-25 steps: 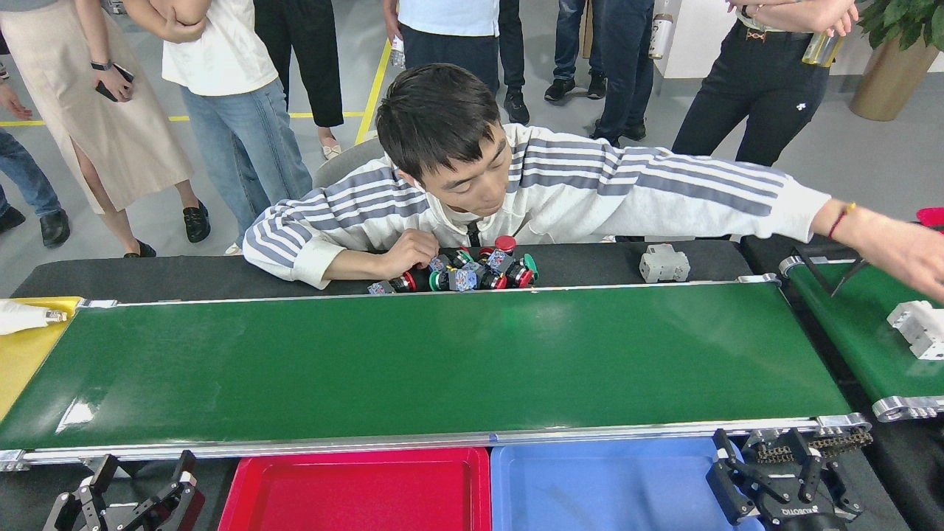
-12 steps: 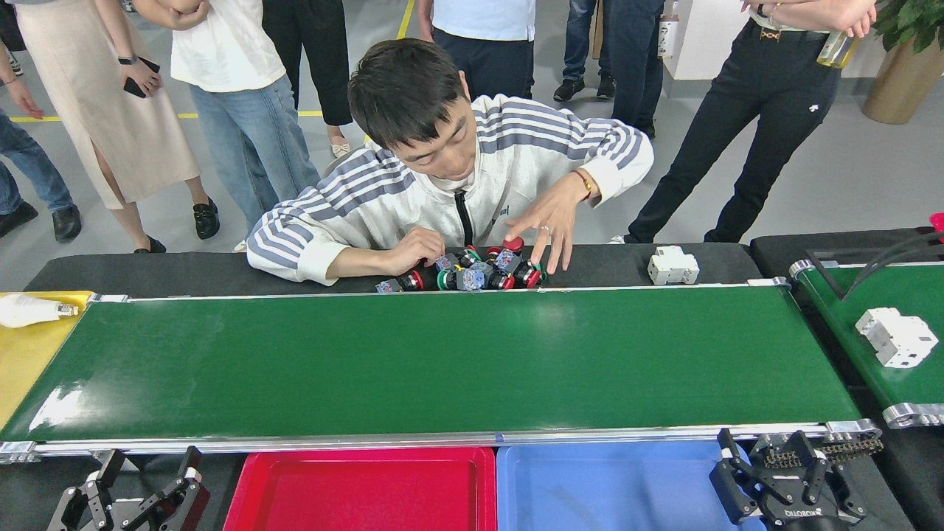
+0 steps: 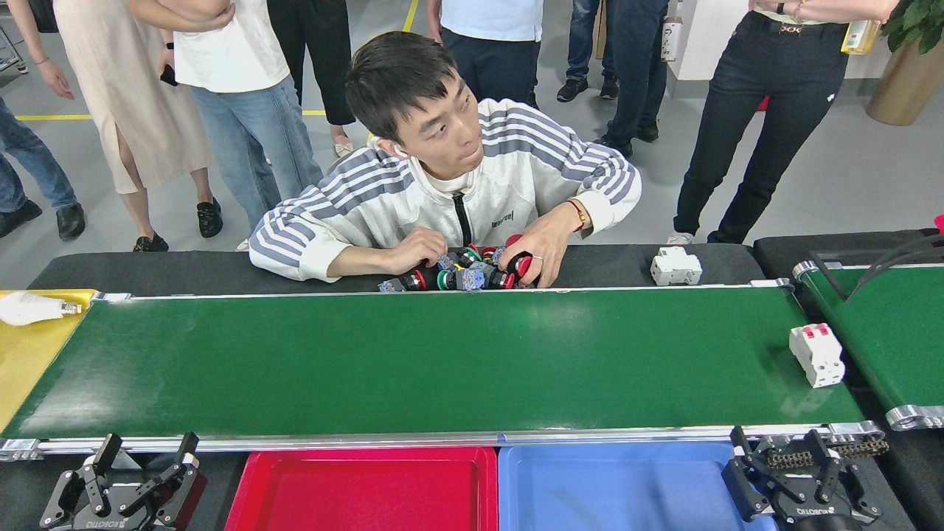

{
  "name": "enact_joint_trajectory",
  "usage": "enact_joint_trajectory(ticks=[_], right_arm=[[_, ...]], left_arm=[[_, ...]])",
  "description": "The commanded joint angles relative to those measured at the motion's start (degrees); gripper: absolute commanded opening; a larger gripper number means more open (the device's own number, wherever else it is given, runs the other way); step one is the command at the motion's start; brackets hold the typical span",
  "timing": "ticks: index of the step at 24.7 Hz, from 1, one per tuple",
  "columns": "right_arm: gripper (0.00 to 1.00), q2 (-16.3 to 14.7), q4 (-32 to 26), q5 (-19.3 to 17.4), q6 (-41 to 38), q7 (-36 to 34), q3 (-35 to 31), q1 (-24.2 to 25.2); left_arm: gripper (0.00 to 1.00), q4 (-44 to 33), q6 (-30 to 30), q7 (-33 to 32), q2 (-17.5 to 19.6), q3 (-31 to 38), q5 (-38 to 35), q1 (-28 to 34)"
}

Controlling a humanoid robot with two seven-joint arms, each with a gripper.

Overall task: Pick switch part from conveyor to tray
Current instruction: 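Grasp the white switch block with the right gripper and lift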

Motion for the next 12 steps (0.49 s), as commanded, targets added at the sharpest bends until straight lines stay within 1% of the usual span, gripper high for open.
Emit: enact_joint_trajectory(ticks=[1,4,6,9,12], right_arm=[[1.00,-0.6,-0.4,-0.1,0.0,-0.1,-0.4,-0.6],[1.00,-1.1,1.0,-0.1,1.2,0.0,-0.4,-1.5],[0.99,-1.9,3.0,-0.2,1.9,0.1,-0.4,-4.0],[0.99,-2.1,7.1,0.0,2.1,0.9,-0.4,-7.9],[0.99,-2.4,9.5,0.7,2.2,3.4,0.1,-11.3]], left_arm=[[1.00,-0.5,-0.1,0.4,0.7,0.1,0.0,-0.5],[1.00,-0.4,-0.1,0.5,0.5,0.0,0.0,-0.5],[1.00,-0.4,-0.1,0.5,0.4,-0.5,0.0,-0.5],[1.00,-0.5,-0.1,0.5,0.6,-1.2,0.0,-0.5],[1.00,-0.4,-0.1,0.5,0.6,-1.2,-0.1,-0.8]])
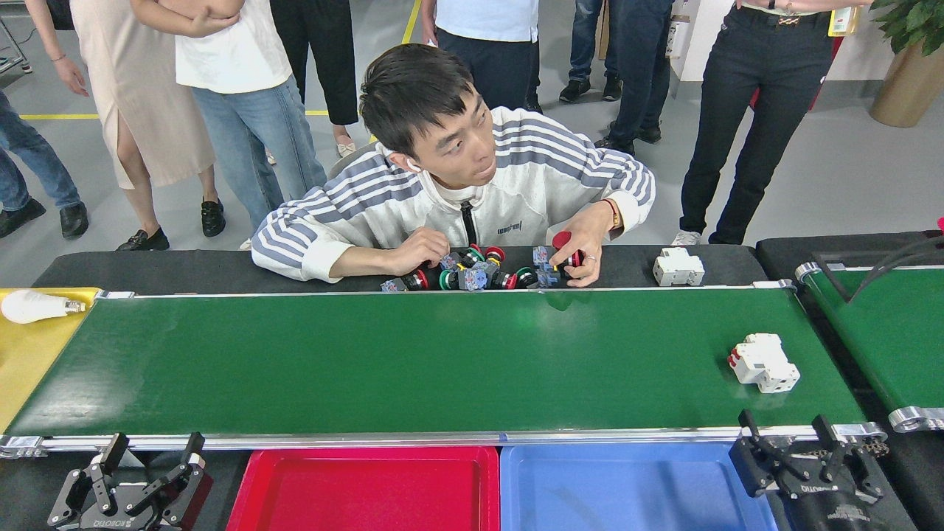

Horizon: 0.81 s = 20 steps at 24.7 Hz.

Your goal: Pick switch part from conveyor to tray

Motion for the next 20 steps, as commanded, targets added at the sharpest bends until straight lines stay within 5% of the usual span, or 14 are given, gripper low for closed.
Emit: enact_joint_trajectory(ticks=[1,17,20], right_arm=[[0.99,-0.8,0.6,0.2,0.1,2.2,0.3,-1.9],[0.99,-1.7,11.6,0.5,4.4,7.3,11.4,-13.0],[0.93,-1.8,14.6,0.5,6.0,8.3,14.4,-15.8]], left_arm=[[1.00,-0.4,-0.1,0.5,0.6,0.1,-0.2,-0.7],[1.00,4.2,0.0,0.4,0.9,-1.6,-0.4,-4.6],[1.00,4.3,0.0,0.4,0.8,-1.6,-0.4,-5.4]])
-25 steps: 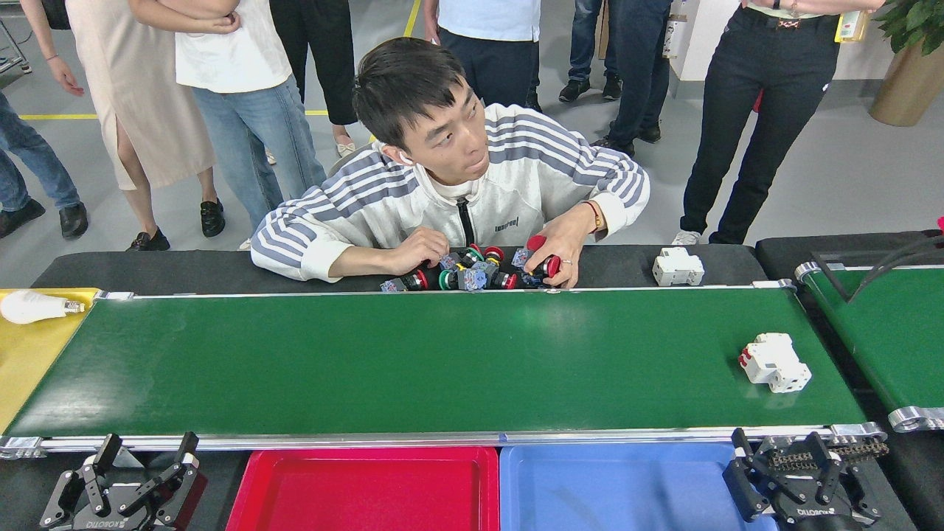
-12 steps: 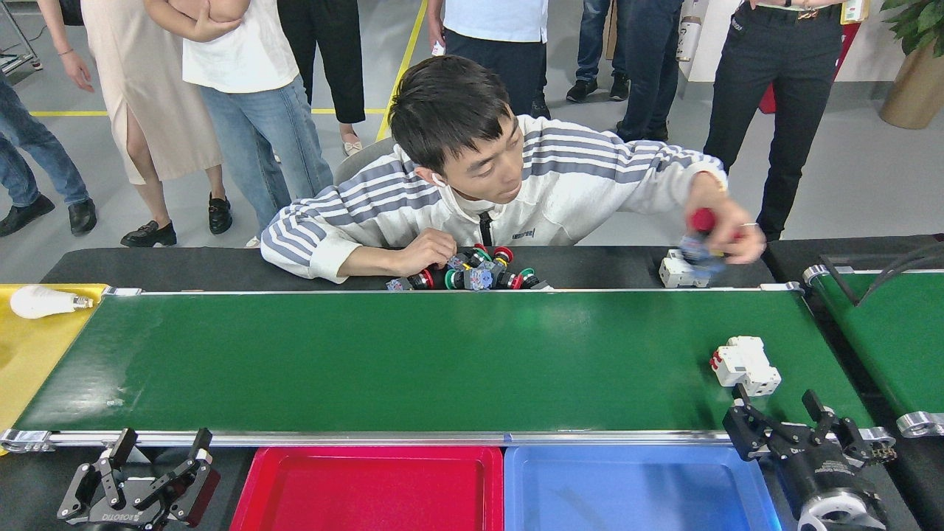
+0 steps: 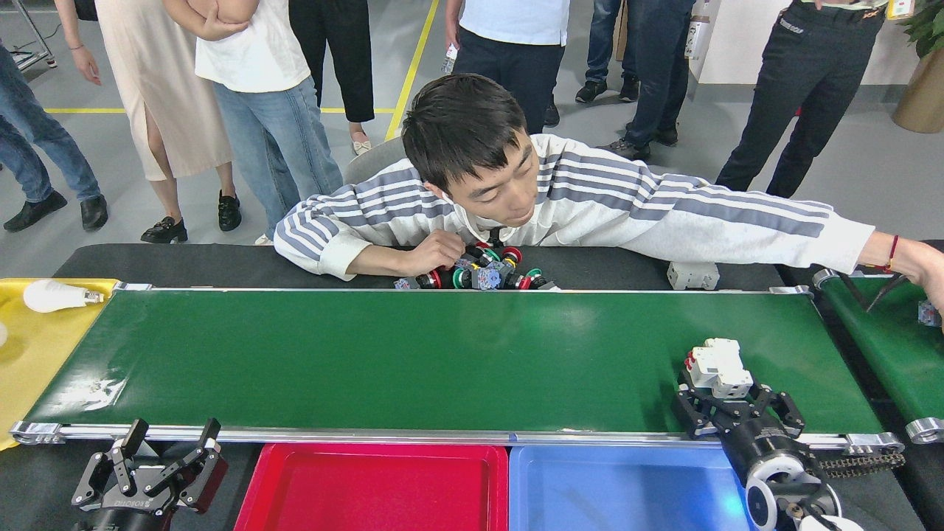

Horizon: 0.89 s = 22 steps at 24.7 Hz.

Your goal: Pick switch part from conveyor to tray

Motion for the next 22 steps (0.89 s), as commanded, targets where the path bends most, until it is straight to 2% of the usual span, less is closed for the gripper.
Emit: enact_joint_trajectory(ticks=[1,3,5,7,9,14,19,20,21,22], right_arm=[[0.81,-0.7,1.3,0.0,1.0,0.6,1.8,-2.5],[0.50,-2.1,2.6,-0.1,0.6,0.7,3.5,-4.0],[0.24,-2.9,2.6,-0.3,0.4,0.6,4.7,-4.0],[0.12,-2.9,2.2,-0.5,0.1,0.4,5.0,-3.7],[0.07,-2.8,1.8,-0.6,-0.6,0.2,5.0,-3.6],[0.06,-2.7,-4.1,-0.8,-3.2,-0.9,4.5,-1.1],[0.11,-3.6,-14.5,-0.9,-3.6,-2.2,4.1,6.1],[0.16,-4.7,-17.6,-0.9,-3.6,-3.3,3.7,8.8],[0.27,-5.4,-20.7,-0.9,-3.7,-5.7,3.0,12.0],[0.46,-5.4,-24.2,-0.9,-3.8,-9.9,1.3,16.5]], left_arm=[[1.00,-0.4,0.2,0.2,0.6,0.1,-0.1,-1.2],[1.00,0.3,0.2,0.2,0.7,0.1,-0.1,-1.8],[1.00,0.6,0.2,0.2,0.8,0.2,-0.2,-1.9],[1.00,0.7,0.2,0.2,1.0,0.2,-0.1,-1.8],[1.00,0.9,0.2,0.2,1.2,0.2,-0.1,-1.7],[1.00,0.7,0.2,0.2,1.2,0.2,-0.1,-1.5],[1.00,0.7,0.2,0.2,1.3,0.2,-0.1,-0.7],[1.00,0.7,0.2,0.2,1.2,0.2,0.0,-0.4],[1.00,0.6,0.2,0.2,1.2,0.2,0.0,-0.2],[1.00,0.6,0.2,0.2,1.2,0.2,0.0,-0.1]])
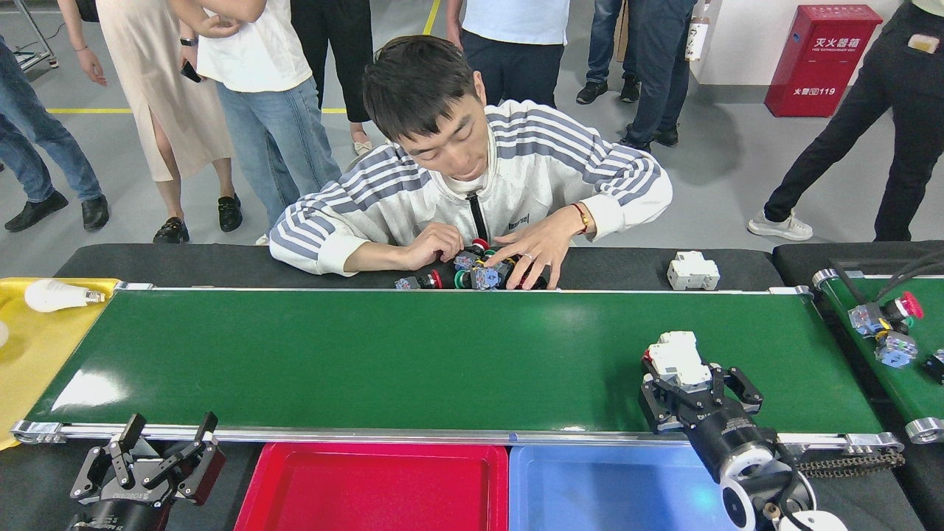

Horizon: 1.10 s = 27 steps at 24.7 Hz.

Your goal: Pick switch part from conveyor to tray

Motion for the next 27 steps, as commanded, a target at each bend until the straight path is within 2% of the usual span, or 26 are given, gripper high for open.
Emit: enact_joint_trajectory(ticks=[1,3,5,7,9,11,13,15,17,24,27], right_arm=[[0.49,-0.6,-5.5,-0.2,-0.4,-7.9,-2.6,5.3],[0.56,-0.7,-6.1,-0.2,-1.8,-13.2,-4.5,11.1],[0.70,-0.7,-6.0,-0.2,-3.3,-13.4,-5.6,14.1],[1.00,-0.1,-6.0,-0.3,-3.8,-13.5,-7.1,17.5],[0.99,0.5,-6.0,-0.8,-3.7,-12.8,-7.7,18.0],[0.99,1.0,-6.0,-3.0,-3.3,-9.9,-8.5,17.7],[0.99,1.9,-6.0,-4.9,-2.6,-5.1,-9.4,16.3],[0.98,3.1,-5.8,-5.0,-1.1,-1.4,-11.1,13.9],[0.98,4.1,-5.7,-5.0,0.5,-0.7,-11.2,13.1],[0.97,3.8,-4.9,-4.6,1.3,-0.8,-11.5,11.8],[0.97,3.6,-0.9,-4.4,1.4,-0.6,-13.2,7.3]], left_arm=[[1.00,-0.7,0.1,0.2,0.6,0.2,0.0,-0.3],[1.00,-0.8,0.1,0.2,0.6,0.4,0.1,0.1],[1.00,-0.7,0.1,0.2,0.6,0.5,0.1,0.2],[1.00,-0.7,0.1,0.2,0.6,0.5,0.1,0.2],[1.00,-0.6,0.1,0.2,0.6,0.4,0.0,0.2],[1.00,-0.6,0.1,0.2,0.6,0.3,0.1,0.1],[1.00,-0.6,0.1,0.2,0.7,0.2,0.0,0.0],[1.00,-0.6,0.0,0.2,0.7,0.1,0.0,-0.1],[1.00,-0.6,0.0,0.2,0.7,0.1,0.0,-0.3],[1.00,-0.6,-0.1,0.2,0.7,0.0,0.0,-0.6],[1.00,-0.6,0.0,0.2,0.7,-0.8,0.0,-0.5]])
